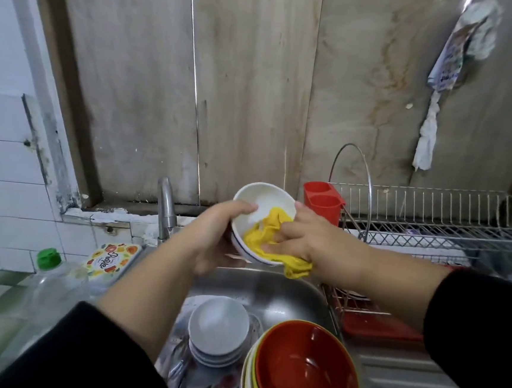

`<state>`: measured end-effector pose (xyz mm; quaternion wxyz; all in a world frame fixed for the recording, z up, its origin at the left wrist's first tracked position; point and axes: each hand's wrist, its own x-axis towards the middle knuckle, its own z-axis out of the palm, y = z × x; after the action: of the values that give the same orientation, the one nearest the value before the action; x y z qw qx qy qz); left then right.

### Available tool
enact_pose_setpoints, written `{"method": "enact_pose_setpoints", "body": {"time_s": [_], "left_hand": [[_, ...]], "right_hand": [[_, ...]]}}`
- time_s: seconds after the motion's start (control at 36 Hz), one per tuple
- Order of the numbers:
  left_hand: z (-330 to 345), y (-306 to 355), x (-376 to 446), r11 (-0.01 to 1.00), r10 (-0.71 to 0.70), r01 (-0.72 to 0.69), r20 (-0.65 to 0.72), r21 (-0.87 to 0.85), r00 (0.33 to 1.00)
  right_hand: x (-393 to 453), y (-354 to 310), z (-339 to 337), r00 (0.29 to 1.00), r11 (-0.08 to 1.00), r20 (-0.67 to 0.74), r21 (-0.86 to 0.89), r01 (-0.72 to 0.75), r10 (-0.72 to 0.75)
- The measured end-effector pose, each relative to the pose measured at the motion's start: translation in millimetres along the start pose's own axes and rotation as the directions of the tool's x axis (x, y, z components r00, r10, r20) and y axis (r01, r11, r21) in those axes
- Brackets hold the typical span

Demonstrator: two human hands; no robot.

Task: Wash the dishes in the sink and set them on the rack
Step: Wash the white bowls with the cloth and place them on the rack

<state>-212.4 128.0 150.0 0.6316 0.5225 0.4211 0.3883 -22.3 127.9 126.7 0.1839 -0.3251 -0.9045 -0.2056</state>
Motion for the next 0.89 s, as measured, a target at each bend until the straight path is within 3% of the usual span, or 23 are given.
{"method": "enact_pose_setpoints", "body": {"time_s": [0.08,0.14,0.19,0.22,0.31,0.36,0.44,0.5,0.56,0.64,0.69,0.75,0.81,0.89], "left_hand": [[11,-2,2,0.986,0.110,-0.129,-0.177,-0.103,0.978],[26,-15,4,0.954,0.259,-0.290,-0.273,-0.081,0.926],[30,-20,2,0.943,0.303,-0.329,-0.260,-0.060,0.917],[23,-20,1,0.958,0.255,-0.275,-0.188,-0.087,0.948],[-9,-15,7,0.981,0.030,-0.017,0.070,-0.192,0.997],[-16,-14,10,0.981,-0.020,0.029,0.049,-0.191,0.999],[6,-24,13,0.966,0.121,-0.177,-0.273,-0.191,0.955],[20,-33,15,0.938,0.249,-0.314,-0.350,-0.143,0.903],[17,-31,14,0.944,0.252,-0.301,-0.297,-0.133,0.921],[-4,-13,8,0.984,0.029,-0.030,-0.013,-0.176,1.000],[-9,-6,6,0.990,-0.039,0.041,0.015,-0.135,0.999],[-2,-8,10,0.991,-0.002,-0.023,-0.178,-0.134,0.984],[15,-16,14,0.982,0.122,-0.162,-0.330,-0.096,0.936],[32,-28,13,0.938,0.329,-0.346,-0.379,0.024,0.865]], "right_hand": [[10,-9,3,0.997,0.997,-0.035,-0.010,-0.070,0.070],[23,-33,8,0.966,0.958,-0.081,0.170,-0.231,0.247],[26,-34,12,0.931,0.895,-0.048,0.298,-0.332,0.362],[24,-28,12,0.947,0.914,-0.006,0.262,-0.309,0.322],[5,-5,8,0.999,1.000,0.035,0.006,0.021,-0.022],[1,-1,7,0.990,0.986,0.037,-0.095,0.137,-0.134],[8,-20,22,0.998,0.998,-0.030,0.018,-0.062,0.062],[14,-33,30,0.975,0.960,-0.043,0.189,-0.206,0.217],[13,-31,28,0.972,0.955,-0.086,0.220,-0.198,0.221],[4,-8,16,0.997,0.999,-0.069,-0.035,0.015,-0.017],[2,2,12,0.995,0.989,-0.017,-0.111,0.094,-0.097],[7,-6,16,0.999,0.997,-0.040,-0.082,0.006,-0.009],[19,-24,19,0.987,0.983,-0.031,0.102,-0.151,0.155],[25,-35,20,0.911,0.832,-0.045,0.427,-0.353,0.410]]}}
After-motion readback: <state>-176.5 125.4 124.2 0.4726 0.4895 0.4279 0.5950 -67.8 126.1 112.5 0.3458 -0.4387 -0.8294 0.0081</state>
